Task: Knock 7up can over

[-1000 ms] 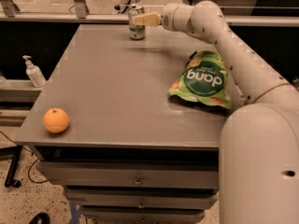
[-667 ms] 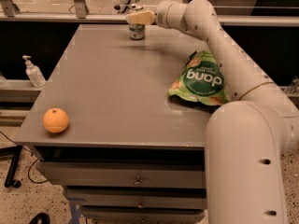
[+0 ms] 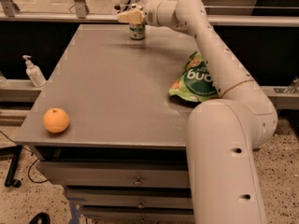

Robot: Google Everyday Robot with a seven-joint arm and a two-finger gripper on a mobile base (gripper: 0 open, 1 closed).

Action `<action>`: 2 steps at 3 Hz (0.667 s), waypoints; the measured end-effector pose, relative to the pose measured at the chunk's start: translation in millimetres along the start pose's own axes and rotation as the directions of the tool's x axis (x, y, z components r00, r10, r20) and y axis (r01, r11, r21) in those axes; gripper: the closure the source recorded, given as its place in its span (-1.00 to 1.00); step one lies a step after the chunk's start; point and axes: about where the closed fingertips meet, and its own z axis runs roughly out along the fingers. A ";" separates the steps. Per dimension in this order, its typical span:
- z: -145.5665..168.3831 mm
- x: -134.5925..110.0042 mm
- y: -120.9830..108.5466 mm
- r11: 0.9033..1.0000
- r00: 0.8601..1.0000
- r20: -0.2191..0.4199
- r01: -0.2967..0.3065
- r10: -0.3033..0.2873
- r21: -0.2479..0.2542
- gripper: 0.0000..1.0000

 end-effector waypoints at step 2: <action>6.4 4.3 14.5 0.998 1.000 -0.023 0.001 -0.002 -0.062 0.30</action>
Offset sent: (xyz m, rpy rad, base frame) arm -0.0110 0.0053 -0.0027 -0.0178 0.0319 0.0775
